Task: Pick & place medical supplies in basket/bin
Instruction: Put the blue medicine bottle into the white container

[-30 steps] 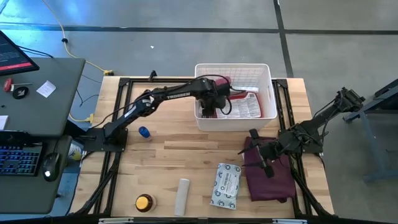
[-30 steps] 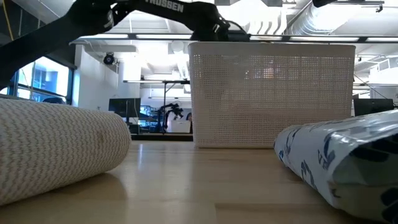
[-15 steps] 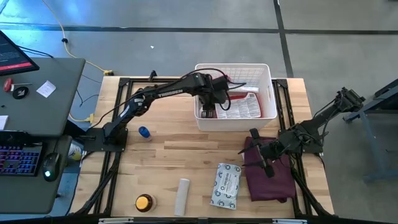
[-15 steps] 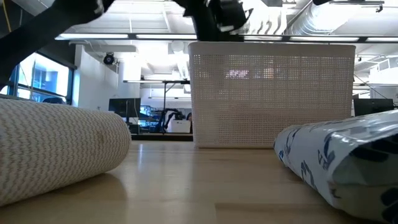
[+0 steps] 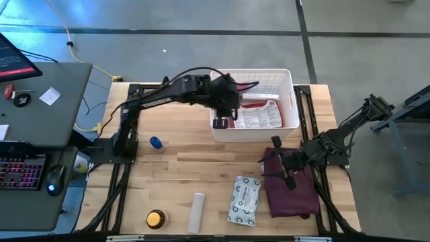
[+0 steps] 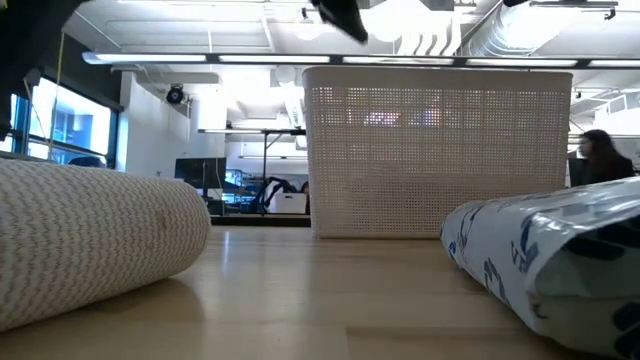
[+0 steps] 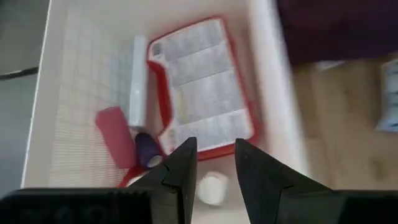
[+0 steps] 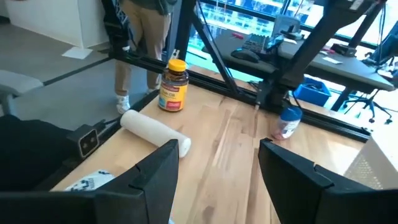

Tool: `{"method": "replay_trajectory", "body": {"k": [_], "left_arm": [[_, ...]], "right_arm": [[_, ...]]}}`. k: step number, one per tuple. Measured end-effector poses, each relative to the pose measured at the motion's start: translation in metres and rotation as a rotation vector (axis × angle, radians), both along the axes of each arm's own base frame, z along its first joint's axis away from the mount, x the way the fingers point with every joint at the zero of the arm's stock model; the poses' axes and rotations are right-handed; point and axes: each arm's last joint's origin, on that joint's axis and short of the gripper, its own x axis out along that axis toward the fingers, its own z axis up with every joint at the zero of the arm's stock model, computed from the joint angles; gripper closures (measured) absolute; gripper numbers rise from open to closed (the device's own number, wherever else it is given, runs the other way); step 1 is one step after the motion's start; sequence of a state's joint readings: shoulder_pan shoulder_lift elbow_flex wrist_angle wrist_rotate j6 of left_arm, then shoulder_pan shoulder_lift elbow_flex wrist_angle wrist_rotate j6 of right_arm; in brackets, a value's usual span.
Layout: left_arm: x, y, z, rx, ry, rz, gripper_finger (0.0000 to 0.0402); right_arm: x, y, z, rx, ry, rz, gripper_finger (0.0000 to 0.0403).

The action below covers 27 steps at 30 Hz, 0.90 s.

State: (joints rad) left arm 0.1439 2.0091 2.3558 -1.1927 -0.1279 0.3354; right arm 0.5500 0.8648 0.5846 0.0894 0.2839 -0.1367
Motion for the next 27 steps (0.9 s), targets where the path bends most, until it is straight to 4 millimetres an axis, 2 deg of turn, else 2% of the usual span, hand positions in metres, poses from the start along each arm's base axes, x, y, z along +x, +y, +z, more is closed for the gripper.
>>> {"method": "replay_trajectory", "body": {"k": [4,7,12,16,20,25,27], "left_arm": [[-0.023,-0.020,0.023,-0.048,-0.040,0.019,0.0259],[-0.037,-0.030,0.024,-0.092,0.033,0.057,0.0259],[-0.055,-0.051,0.010,-0.119,0.256,0.111,0.0259],[-0.052,-0.077,-0.001,-0.136,0.288,0.088,0.0259],[-0.058,-0.101,-0.005,-0.102,0.300,0.105,0.0259],[-0.061,-0.127,-0.024,-0.104,0.354,0.117,0.0259],[-0.068,-0.133,-0.034,-0.099,0.397,0.124,0.0259]], "right_arm": [[0.000,0.001,0.004,0.000,-0.042,0.019,0.0192],[0.000,0.002,0.007,-0.015,-0.076,0.065,0.0192],[0.000,0.003,0.012,-0.066,-0.145,0.095,0.0192],[0.000,0.003,0.015,-0.117,-0.187,0.101,0.0192],[0.000,0.003,0.015,-0.148,-0.205,0.104,0.0192],[0.000,0.003,0.017,-0.173,-0.227,0.105,0.0192],[0.000,0.003,0.017,-0.173,-0.228,0.109,0.0192]]}}
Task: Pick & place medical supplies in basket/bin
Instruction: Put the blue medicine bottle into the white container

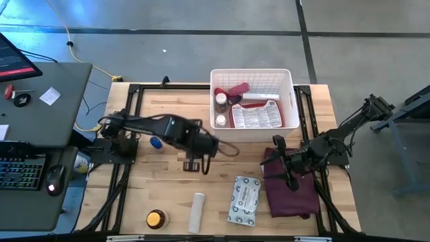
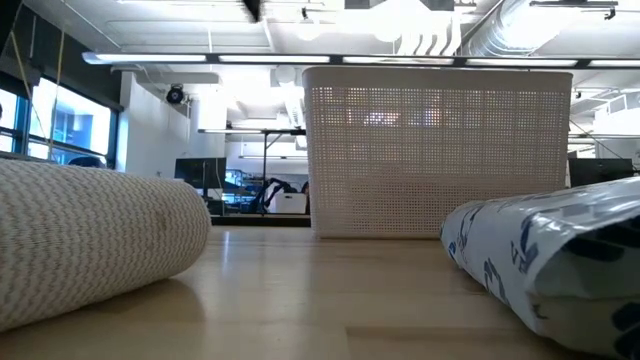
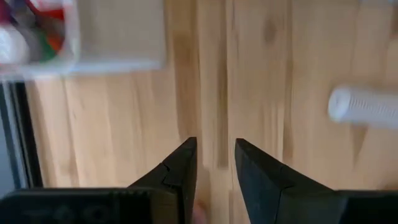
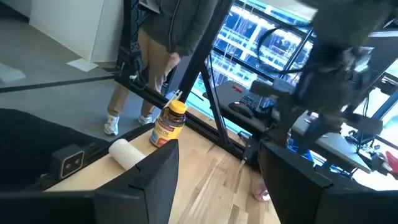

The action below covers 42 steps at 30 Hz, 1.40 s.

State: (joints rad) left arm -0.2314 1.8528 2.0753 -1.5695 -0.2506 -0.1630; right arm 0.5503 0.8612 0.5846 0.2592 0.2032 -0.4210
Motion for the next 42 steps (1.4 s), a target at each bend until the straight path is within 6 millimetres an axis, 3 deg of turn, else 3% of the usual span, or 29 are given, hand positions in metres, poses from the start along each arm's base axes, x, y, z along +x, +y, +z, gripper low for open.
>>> {"method": "replay_trajectory", "body": {"k": [11,15,19,26,31,35,42], "left_arm": [[-0.063,-0.013,-0.073,0.082,0.317,-0.034,0.0259],[-0.071,-0.019,-0.100,0.120,0.418,-0.195,0.0259],[-0.065,-0.025,-0.119,0.108,0.420,-0.170,0.0259],[-0.061,-0.016,-0.124,0.113,0.435,-0.083,0.0259],[-0.075,-0.007,-0.122,0.103,0.482,-0.117,0.0251],[-0.087,-0.006,-0.124,0.041,0.467,-0.222,0.0210],[-0.114,0.005,-0.137,0.101,0.496,-0.270,0.0111]], "right_arm": [[0.000,0.001,-0.004,0.074,0.075,0.024,0.0192],[0.000,0.001,-0.006,0.090,0.093,0.022,0.0192],[0.000,0.001,-0.007,0.109,0.117,0.020,0.0192],[-0.001,0.000,-0.014,0.102,0.188,-0.002,0.0192],[-0.001,0.000,-0.014,0.124,0.199,-0.008,0.0192],[-0.001,0.000,-0.016,0.126,0.216,-0.010,0.0192],[-0.002,0.000,-0.019,0.159,0.262,-0.017,0.0194]]}}
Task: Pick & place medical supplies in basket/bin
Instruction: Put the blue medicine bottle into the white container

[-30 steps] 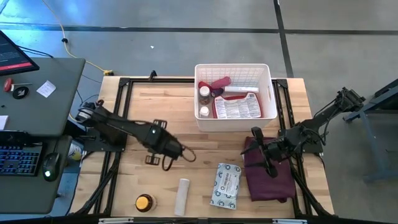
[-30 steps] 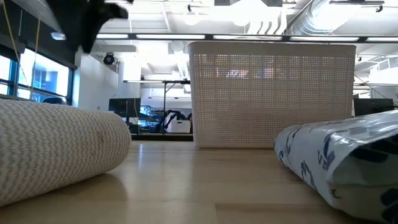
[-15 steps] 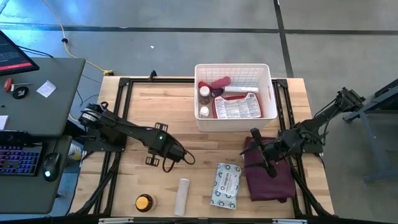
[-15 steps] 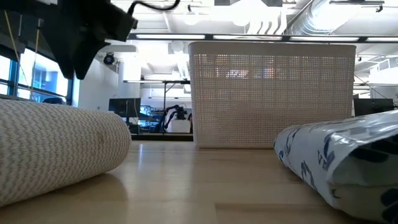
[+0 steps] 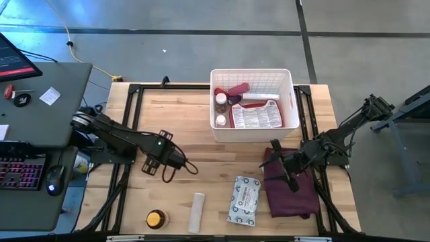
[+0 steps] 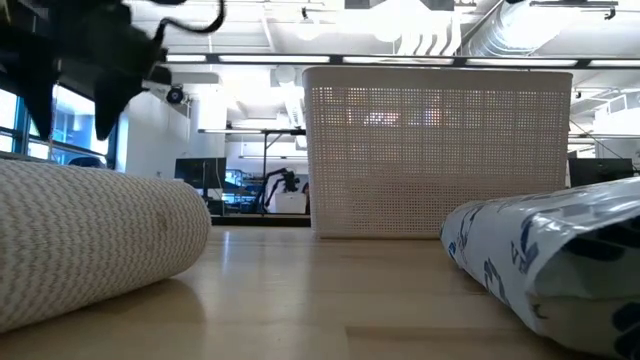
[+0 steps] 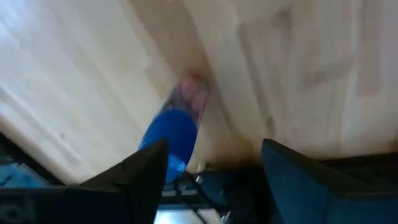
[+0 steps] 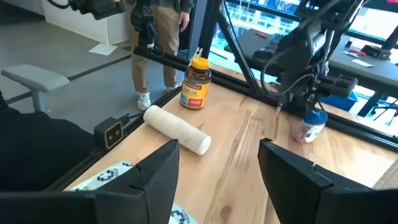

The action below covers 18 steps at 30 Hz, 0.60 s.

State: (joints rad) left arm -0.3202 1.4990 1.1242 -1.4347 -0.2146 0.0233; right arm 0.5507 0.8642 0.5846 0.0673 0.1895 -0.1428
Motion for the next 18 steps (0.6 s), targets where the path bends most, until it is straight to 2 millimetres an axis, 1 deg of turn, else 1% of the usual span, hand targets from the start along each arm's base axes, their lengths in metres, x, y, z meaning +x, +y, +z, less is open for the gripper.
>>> {"method": "replay_trajectory", "body": {"k": [3,6,8,12,15,18], "left_arm": [[-0.011,0.004,-0.007,0.010,0.016,-0.033,0.0093],[-0.017,0.011,-0.014,-0.004,0.025,-0.078,0.0092],[-0.019,0.019,-0.015,0.004,0.034,-0.072,0.0097],[-0.017,0.036,-0.009,0.016,-0.015,-0.067,0.0104],[-0.016,0.044,-0.009,0.009,-0.005,-0.074,0.0102],[-0.017,0.049,-0.012,-0.034,0.015,-0.077,0.0096]], "right_arm": [[0.000,0.000,0.000,-0.017,-0.006,0.004,0.0193],[0.000,0.000,0.000,-0.019,-0.005,-0.001,0.0194],[0.000,0.000,-0.001,-0.025,0.001,-0.005,0.0196],[-0.001,-0.001,-0.002,-0.042,0.010,-0.003,0.0196],[-0.001,-0.001,-0.002,-0.063,0.001,0.002,0.0196],[-0.001,-0.001,-0.002,-0.078,-0.002,0.000,0.0196]]}}
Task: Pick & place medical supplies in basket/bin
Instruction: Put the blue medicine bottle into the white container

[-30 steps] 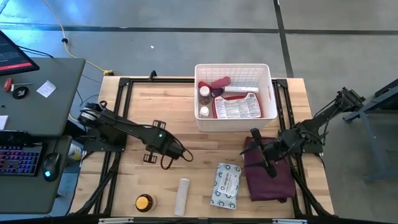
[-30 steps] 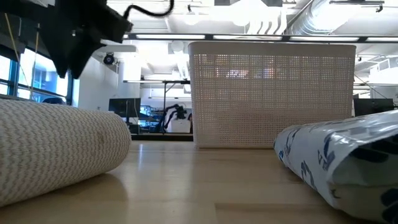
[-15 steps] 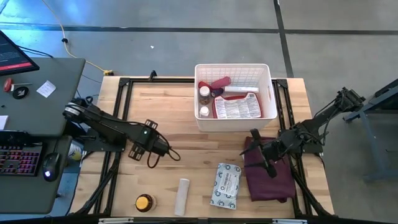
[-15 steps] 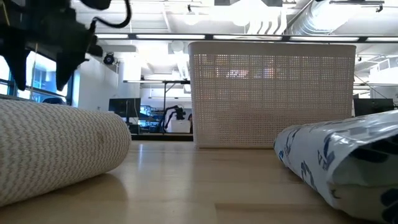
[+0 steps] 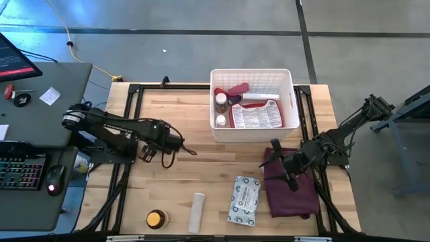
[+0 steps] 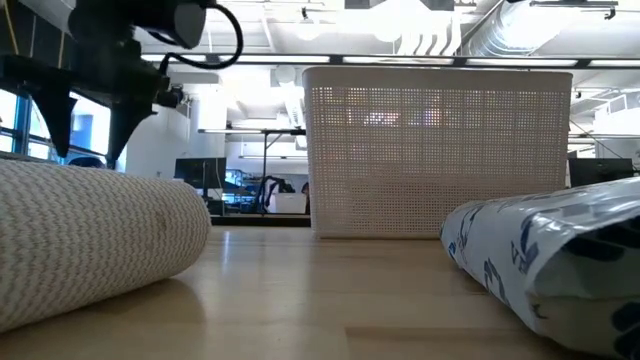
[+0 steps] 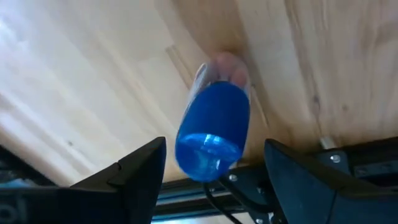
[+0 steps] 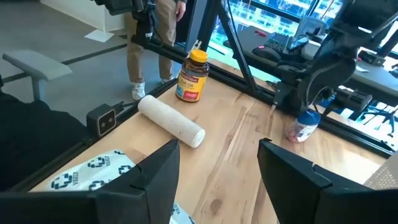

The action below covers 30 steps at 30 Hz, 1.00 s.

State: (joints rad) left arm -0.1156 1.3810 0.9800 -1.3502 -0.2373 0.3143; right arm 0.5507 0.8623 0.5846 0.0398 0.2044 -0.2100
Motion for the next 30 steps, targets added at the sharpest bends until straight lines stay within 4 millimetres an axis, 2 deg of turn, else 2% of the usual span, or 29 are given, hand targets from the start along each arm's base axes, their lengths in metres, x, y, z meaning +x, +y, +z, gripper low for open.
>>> {"method": "replay_trajectory", "body": {"k": [6,13,18,21,27,30], "left_arm": [[-0.003,0.008,-0.012,-0.037,0.040,-0.033,0.0094],[-0.008,0.013,-0.035,-0.059,0.045,-0.064,0.0094],[-0.011,0.013,-0.047,-0.054,0.022,-0.018,0.0097],[-0.010,0.013,-0.048,-0.041,0.000,0.008,0.0115],[-0.009,0.013,-0.048,-0.023,-0.018,0.047,0.0188],[-0.009,0.013,-0.048,-0.022,-0.025,0.059,0.0188]], "right_arm": [[0.000,-0.001,0.000,-0.035,-0.011,-0.016,0.0196],[0.000,-0.002,0.000,-0.088,-0.030,-0.032,0.0197],[0.001,-0.002,0.000,-0.091,-0.032,-0.033,0.0197],[0.001,-0.002,0.000,-0.090,-0.034,-0.034,0.0196],[0.001,-0.001,0.002,-0.082,-0.047,-0.035,0.0196],[0.001,-0.001,0.003,-0.074,-0.060,-0.036,0.0197]]}}
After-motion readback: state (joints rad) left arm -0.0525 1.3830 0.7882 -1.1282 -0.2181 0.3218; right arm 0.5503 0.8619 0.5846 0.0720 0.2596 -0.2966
